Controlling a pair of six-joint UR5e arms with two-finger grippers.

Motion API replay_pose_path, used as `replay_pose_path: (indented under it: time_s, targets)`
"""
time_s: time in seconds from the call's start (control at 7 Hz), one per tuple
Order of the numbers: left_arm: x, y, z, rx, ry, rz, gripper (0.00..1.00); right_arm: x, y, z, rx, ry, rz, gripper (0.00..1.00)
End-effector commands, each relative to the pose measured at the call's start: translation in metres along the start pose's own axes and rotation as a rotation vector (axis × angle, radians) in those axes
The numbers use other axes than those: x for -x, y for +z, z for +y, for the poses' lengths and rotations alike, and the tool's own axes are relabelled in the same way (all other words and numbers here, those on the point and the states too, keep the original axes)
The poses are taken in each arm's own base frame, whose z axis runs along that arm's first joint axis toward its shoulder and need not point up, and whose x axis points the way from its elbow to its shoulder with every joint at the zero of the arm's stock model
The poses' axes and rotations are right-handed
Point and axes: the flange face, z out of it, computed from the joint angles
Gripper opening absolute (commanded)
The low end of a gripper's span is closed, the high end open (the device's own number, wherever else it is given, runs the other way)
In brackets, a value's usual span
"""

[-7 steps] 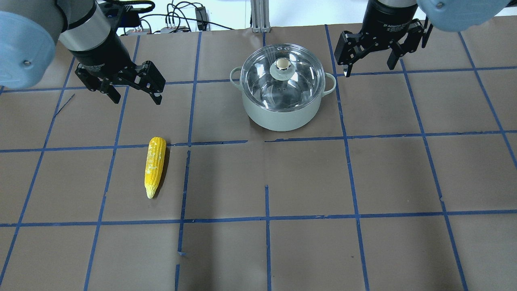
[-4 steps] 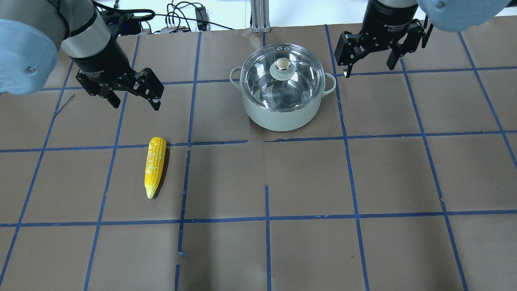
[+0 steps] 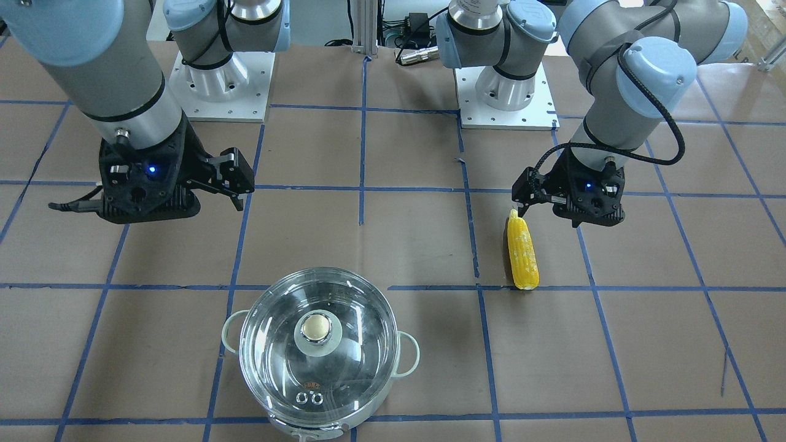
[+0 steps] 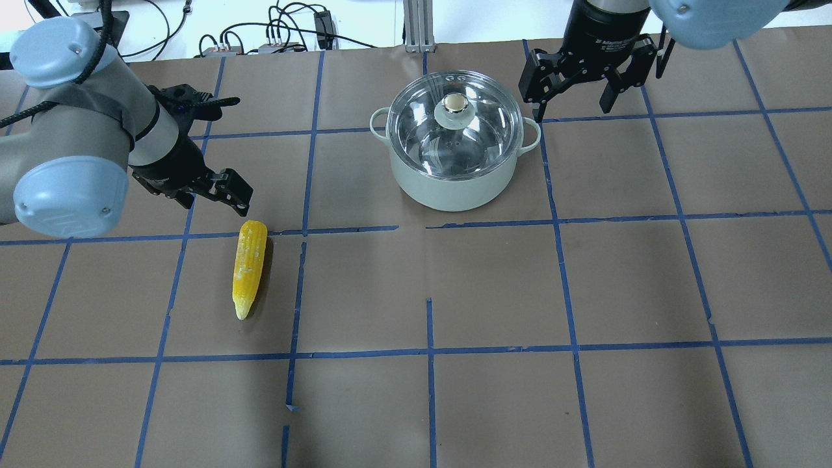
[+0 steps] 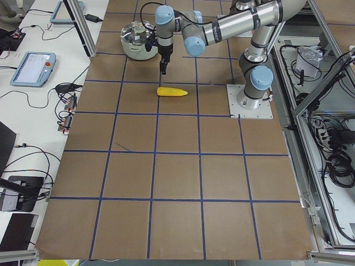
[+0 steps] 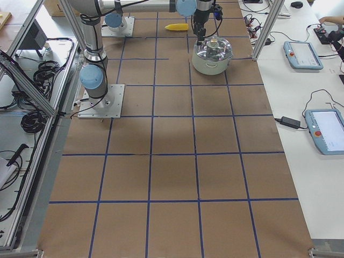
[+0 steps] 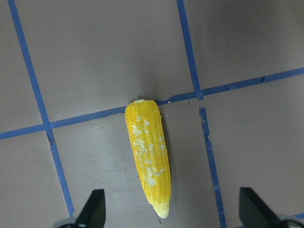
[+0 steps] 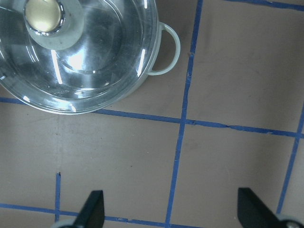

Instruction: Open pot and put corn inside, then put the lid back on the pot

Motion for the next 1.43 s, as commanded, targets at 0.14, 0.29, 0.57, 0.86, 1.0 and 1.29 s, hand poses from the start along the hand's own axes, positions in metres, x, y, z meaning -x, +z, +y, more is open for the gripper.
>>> replay_pose_path:
  time_s: [0.14,0.29,0.57,0.86,1.0,1.29]
  targets:
    - [0.008,0.035,0.015,0.016,-0.027,0.007,1.0,0.07,0.026,-0.069,-0.035,0.047,-0.006,1.0]
    - [0.017,0.049,0.022,-0.009,-0.041,-0.002,1.0,0.085,0.039,-0.092,-0.032,0.072,-0.005,1.0]
    - [0.02,0.071,0.035,-0.018,-0.028,-0.006,1.0,0.122,0.079,-0.113,-0.012,0.178,-0.002,1.0]
    - [0.021,0.086,0.033,0.01,-0.061,0.007,1.0,0.119,0.11,-0.132,-0.026,0.181,0.006,0.99]
    - [0.024,0.101,0.026,0.012,-0.096,0.006,1.0,0.118,0.115,-0.131,-0.016,0.186,0.009,0.99]
    - [0.026,0.114,0.021,0.006,-0.11,0.004,0.99,0.117,0.12,-0.132,-0.008,0.185,0.01,0.95]
